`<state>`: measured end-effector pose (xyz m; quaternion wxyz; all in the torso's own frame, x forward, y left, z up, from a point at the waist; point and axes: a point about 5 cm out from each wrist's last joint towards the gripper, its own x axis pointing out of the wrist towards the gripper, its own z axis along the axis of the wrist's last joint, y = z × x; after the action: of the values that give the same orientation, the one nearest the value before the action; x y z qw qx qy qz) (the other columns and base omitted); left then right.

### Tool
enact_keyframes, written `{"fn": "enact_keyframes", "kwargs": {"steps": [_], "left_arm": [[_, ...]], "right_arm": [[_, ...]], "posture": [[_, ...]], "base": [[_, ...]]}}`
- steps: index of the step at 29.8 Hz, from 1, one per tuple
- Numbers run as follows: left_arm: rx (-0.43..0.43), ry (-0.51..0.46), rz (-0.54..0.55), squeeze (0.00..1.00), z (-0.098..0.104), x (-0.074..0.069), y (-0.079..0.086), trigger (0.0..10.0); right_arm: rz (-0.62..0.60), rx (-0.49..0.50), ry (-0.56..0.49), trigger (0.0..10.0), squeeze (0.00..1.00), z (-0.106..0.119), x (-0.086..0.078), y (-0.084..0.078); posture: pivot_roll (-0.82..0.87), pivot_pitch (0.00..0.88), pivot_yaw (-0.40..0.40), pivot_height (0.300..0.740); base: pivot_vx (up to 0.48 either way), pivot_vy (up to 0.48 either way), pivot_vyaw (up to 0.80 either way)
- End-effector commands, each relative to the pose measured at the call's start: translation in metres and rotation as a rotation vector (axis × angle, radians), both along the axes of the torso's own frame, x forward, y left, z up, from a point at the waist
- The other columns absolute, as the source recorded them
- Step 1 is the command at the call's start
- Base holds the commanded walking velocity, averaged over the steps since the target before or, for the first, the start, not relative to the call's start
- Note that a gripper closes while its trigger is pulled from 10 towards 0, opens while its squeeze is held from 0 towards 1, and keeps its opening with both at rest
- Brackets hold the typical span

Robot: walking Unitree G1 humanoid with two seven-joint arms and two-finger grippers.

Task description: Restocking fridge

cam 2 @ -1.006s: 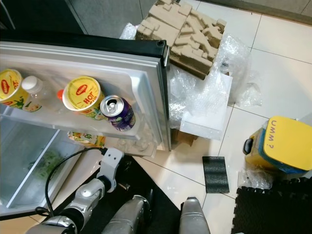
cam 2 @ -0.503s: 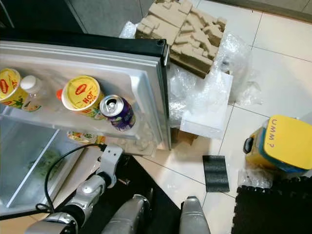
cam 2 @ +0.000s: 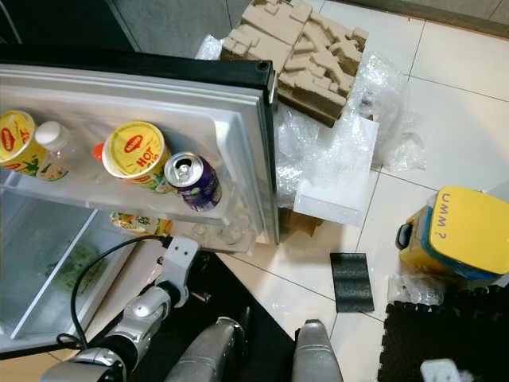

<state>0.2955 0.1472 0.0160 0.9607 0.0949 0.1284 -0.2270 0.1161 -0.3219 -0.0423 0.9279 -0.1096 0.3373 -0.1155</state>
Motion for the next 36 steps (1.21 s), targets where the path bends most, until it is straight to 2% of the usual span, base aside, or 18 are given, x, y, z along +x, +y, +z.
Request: {"fn": "enact_keyframes", "kwargs": {"steps": [1, 2, 3, 4, 7, 10, 18, 19, 36], "left_arm": [[0.02, 0.055, 0.022, 0.0, -0.014, -0.013, 0.011, 10.0], [0.02, 0.055, 0.022, 0.0, -0.014, -0.013, 0.011, 10.0], [0.021, 0.055, 0.024, 0.0, -0.014, -0.013, 0.011, 10.0], [0.021, 0.054, 0.024, 0.0, -0.014, -0.013, 0.011, 10.0], [0.025, 0.055, 0.027, 0.0, -0.014, -0.013, 0.012, 10.0], [0.032, 0.057, 0.037, 0.0, -0.015, -0.014, 0.013, 10.0], [0.052, 0.051, 0.059, 0.0, -0.015, -0.014, 0.016, 10.0], [0.075, 0.039, 0.078, 0.0, -0.014, -0.013, 0.019, 10.0], [0.105, 0.023, 0.146, 0.0, -0.011, -0.008, 0.026, 10.0]], "right_arm": [[-0.059, 0.07, -0.074, 10.0, 0.0, 0.002, 0.001, 0.003], [-0.059, 0.07, -0.074, 10.0, 0.0, 0.002, 0.001, 0.003], [-0.055, 0.128, -0.149, 10.0, 0.0, 0.007, 0.015, 0.008], [-0.046, 0.154, -0.176, 10.0, 0.0, 0.01, 0.02, 0.011], [-0.019, 0.204, -0.21, 10.0, 0.0, 0.012, 0.027, 0.017], [0.088, 0.296, -0.28, 10.0, 0.0, 0.018, 0.044, 0.041], [0.173, 0.368, -0.313, 10.0, 0.0, 0.022, 0.048, 0.063], [0.196, 0.391, -0.326, 10.0, 0.0, 0.025, 0.048, 0.068], [0.3, 0.457, -0.388, 10.0, 0.0, 0.05, 0.052, 0.082]], "posture": [[-0.17, 0.486, 0.105, 0.74], [-0.17, 0.486, 0.105, 0.74], [-0.17, 0.489, 0.105, 0.74], [-0.17, 0.489, 0.105, 0.74], [-0.17, 0.491, 0.103, 0.74], [-0.18, 0.494, 0.099, 0.74], [-0.19, 0.505, 0.096, 0.74], [-0.2, 0.51, 0.094, 0.74], [-0.23, 0.539, 0.079, 0.74]], "base": [[0.0, 0.0, 0.0], [0.0, 0.0, 0.0], [0.0, 0.0, 0.0], [0.0, 0.0, 0.0], [0.0, 0.0, 0.0], [0.0, 0.0, 0.0], [0.0, 0.0, 0.0], [0.0, 0.0, 0.0], [0.0, 0.0, 0.0]]}}
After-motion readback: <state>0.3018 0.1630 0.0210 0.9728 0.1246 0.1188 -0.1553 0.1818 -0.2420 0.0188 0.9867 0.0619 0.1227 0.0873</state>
